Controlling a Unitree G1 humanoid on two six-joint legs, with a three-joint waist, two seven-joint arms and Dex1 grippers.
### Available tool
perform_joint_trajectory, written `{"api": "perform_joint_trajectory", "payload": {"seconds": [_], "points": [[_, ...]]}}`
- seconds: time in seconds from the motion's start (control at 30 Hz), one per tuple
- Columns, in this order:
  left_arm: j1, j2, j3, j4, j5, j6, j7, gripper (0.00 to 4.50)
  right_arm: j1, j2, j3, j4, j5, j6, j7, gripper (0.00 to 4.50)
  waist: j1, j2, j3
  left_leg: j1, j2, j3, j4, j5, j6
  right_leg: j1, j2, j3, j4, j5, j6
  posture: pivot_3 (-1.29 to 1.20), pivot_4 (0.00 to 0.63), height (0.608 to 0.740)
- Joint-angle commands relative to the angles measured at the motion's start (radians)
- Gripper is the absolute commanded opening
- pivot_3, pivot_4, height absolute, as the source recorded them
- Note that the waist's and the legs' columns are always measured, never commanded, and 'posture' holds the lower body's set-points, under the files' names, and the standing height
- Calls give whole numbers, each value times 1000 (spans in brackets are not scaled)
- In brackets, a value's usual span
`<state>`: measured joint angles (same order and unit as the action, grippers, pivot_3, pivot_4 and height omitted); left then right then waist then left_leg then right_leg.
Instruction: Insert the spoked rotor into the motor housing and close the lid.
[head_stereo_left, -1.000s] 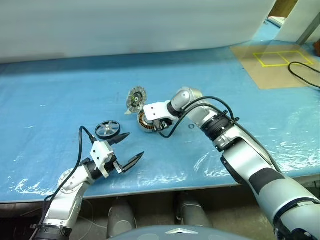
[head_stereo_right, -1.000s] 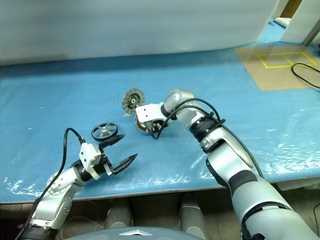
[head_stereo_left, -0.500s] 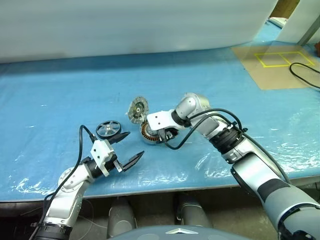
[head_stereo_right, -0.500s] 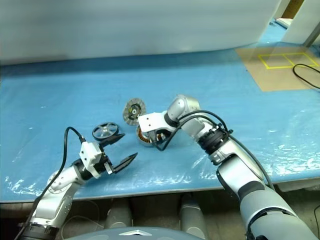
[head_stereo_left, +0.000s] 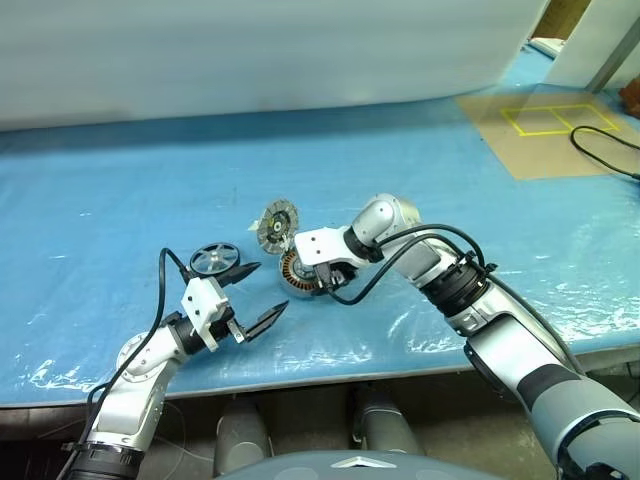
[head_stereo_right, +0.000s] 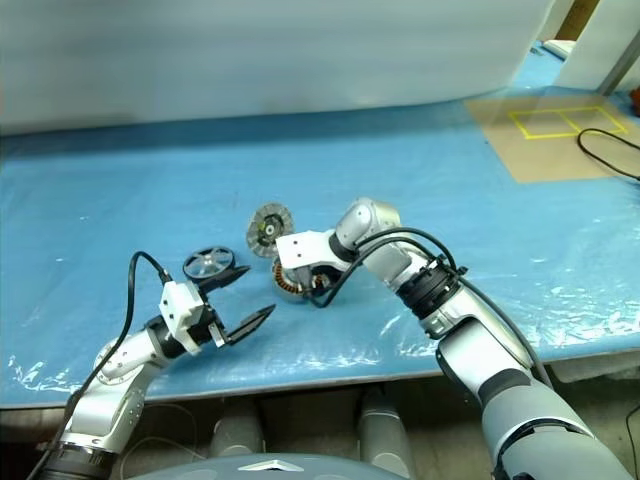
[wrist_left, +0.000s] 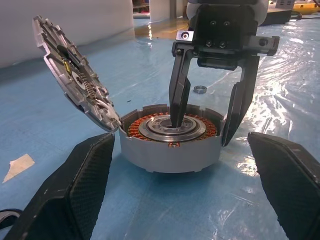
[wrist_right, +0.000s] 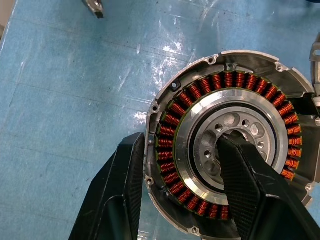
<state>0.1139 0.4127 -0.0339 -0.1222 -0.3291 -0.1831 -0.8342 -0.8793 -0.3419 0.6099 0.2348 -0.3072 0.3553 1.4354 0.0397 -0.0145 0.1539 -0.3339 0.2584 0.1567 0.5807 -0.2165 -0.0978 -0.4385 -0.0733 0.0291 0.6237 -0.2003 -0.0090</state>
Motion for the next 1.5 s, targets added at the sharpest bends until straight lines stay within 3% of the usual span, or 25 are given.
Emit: {"api": "perform_joint_trajectory", "payload": {"seconds": [0.03,0.13,0.4,0.83,1.03,1.5], "points": [[-4,10,8,-35,-7,6,1,4500,19,5,21,38,11,0,-9,3169,1,0,0,0,0,0,0,0,0,0,0,0,0,0,0,0,150,740],[-10,10,6,-47,-8,20,5,4500,14,21,-17,42,54,33,-18,4208,1,0,0,0,0,0,-1,0,0,0,0,0,0,0,0,0,150,740],[-17,16,2,-73,-28,73,-6,4500,37,16,-159,-49,262,149,4,4208,2,0,0,-2,0,0,-1,1,-1,-4,0,-1,-2,0,0,0,150,740],[-31,28,4,-90,-54,138,-24,4500,196,-12,-469,-157,521,65,-198,4208,4,0,0,-4,-1,0,-2,2,-3,-5,0,-1,-3,0,0,0,150,740],[-31,29,10,-102,-52,149,-20,4500,247,7,-585,-91,545,-4,-381,4208,2,0,0,-5,0,0,-2,2,-4,-5,0,0,-4,0,0,0,150,740],[-26,37,18,-108,-54,156,-25,4500,423,-86,-618,37,518,-125,-455,4208,3,0,0,-9,-2,0,-3,2,-4,-5,0,-1,-7,0,0,0,150,740]]}}
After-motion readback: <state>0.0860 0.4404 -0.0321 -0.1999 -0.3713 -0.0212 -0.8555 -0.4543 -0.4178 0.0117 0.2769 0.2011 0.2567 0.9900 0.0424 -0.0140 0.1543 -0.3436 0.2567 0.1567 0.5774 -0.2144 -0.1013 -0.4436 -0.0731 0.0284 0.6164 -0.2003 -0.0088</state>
